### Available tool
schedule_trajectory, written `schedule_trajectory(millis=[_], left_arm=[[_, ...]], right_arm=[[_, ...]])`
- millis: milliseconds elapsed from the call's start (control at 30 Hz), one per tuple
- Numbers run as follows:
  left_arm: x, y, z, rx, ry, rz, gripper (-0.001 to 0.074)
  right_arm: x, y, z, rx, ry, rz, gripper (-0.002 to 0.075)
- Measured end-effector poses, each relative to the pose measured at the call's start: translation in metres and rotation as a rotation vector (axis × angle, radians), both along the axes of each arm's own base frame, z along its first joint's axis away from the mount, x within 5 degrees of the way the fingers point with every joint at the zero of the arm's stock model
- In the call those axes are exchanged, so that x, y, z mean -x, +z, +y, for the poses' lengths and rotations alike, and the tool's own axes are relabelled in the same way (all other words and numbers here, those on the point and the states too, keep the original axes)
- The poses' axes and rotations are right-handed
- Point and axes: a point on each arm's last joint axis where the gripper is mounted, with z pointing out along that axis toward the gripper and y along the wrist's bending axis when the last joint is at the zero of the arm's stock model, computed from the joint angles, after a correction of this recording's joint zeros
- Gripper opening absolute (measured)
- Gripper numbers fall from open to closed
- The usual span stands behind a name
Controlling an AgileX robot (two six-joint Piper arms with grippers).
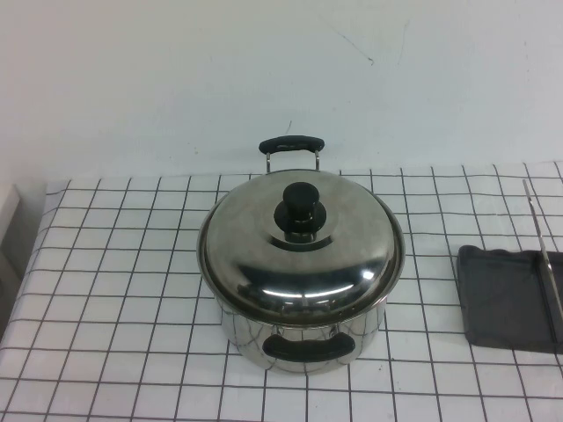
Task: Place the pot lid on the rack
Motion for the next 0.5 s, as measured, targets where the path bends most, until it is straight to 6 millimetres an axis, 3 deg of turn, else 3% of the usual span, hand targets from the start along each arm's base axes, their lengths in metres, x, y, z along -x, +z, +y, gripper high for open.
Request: schedule_trajectory(millis=[500], left_arm=[[0.0000,0.0001,-0.0006,0.019,-0.001,0.000,-0.0003]], right_arm=[[0.0000,0.0000,0.0000,0.000,0.000,0.000,-0.0003]])
